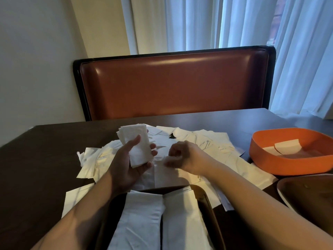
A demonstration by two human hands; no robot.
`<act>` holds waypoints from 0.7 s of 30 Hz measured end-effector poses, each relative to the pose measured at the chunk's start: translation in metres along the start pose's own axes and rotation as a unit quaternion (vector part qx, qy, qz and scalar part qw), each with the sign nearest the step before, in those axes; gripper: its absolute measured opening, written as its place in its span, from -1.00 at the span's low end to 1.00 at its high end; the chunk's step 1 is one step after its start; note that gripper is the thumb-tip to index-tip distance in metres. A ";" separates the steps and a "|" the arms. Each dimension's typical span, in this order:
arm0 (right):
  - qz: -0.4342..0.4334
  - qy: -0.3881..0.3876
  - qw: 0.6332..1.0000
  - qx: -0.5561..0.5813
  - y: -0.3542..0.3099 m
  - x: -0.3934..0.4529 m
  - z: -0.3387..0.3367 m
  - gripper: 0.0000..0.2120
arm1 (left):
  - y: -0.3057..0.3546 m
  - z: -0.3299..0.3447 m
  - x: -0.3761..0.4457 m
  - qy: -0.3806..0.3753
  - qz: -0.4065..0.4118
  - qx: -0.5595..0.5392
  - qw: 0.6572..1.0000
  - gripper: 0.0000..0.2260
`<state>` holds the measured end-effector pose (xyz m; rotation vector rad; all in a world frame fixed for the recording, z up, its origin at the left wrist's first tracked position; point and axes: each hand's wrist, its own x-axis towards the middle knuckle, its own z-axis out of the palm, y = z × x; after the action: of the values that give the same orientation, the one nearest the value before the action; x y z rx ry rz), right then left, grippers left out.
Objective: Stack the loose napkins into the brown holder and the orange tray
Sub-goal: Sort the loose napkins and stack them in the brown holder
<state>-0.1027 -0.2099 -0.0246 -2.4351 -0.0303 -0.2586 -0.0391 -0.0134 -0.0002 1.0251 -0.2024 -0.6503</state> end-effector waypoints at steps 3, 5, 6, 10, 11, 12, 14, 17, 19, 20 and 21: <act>-0.015 0.018 0.998 0.064 -0.001 -0.002 -0.001 -0.79 | 0.000 0.001 -0.001 0.014 0.009 0.002 1.000 -0.61; 0.005 0.003 0.995 0.099 0.000 0.000 -0.002 -0.74 | -0.001 0.001 -0.001 0.021 0.012 0.004 1.000 -0.61; 0.023 -0.010 0.993 0.118 0.000 0.000 -0.002 -0.69 | -0.001 0.000 -0.001 0.024 0.013 0.004 1.000 -0.60; 0.051 -0.038 0.996 0.065 0.002 0.003 -0.005 -0.54 | -0.001 -0.001 0.001 0.019 0.021 0.003 1.000 -0.56; 0.060 -0.045 0.996 0.040 0.001 0.002 -0.007 -0.54 | -0.001 -0.001 0.001 0.016 0.020 0.004 1.000 -0.56; 0.065 -0.050 0.996 0.018 0.002 0.002 -0.008 -0.56 | -0.001 -0.002 0.002 0.014 0.020 0.006 1.000 -0.54; 0.052 -0.034 0.998 0.003 -0.001 0.001 -0.010 -0.64 | -0.001 -0.004 0.003 0.011 0.021 0.007 1.000 -0.51; 0.013 0.050 0.998 0.040 -0.006 -0.001 -0.013 -0.82 | -0.001 -0.005 0.005 0.014 0.026 0.002 1.000 -0.49; -0.006 0.112 0.990 0.083 -0.007 -0.001 -0.017 -0.85 | -0.001 -0.006 0.006 0.021 0.037 -0.009 0.999 -0.49; -0.010 0.142 0.983 0.112 -0.007 0.000 -0.018 -0.85 | -0.001 -0.007 0.007 0.028 0.044 -0.011 0.999 -0.50; -0.006 0.169 0.975 0.142 -0.009 0.000 -0.019 -0.86 | -0.001 -0.008 0.008 0.034 0.049 -0.010 0.998 -0.51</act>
<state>-0.1067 -0.2151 -0.0049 -2.0809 0.0647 -0.6280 -0.0293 -0.0123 -0.0060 1.0098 -0.1858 -0.5263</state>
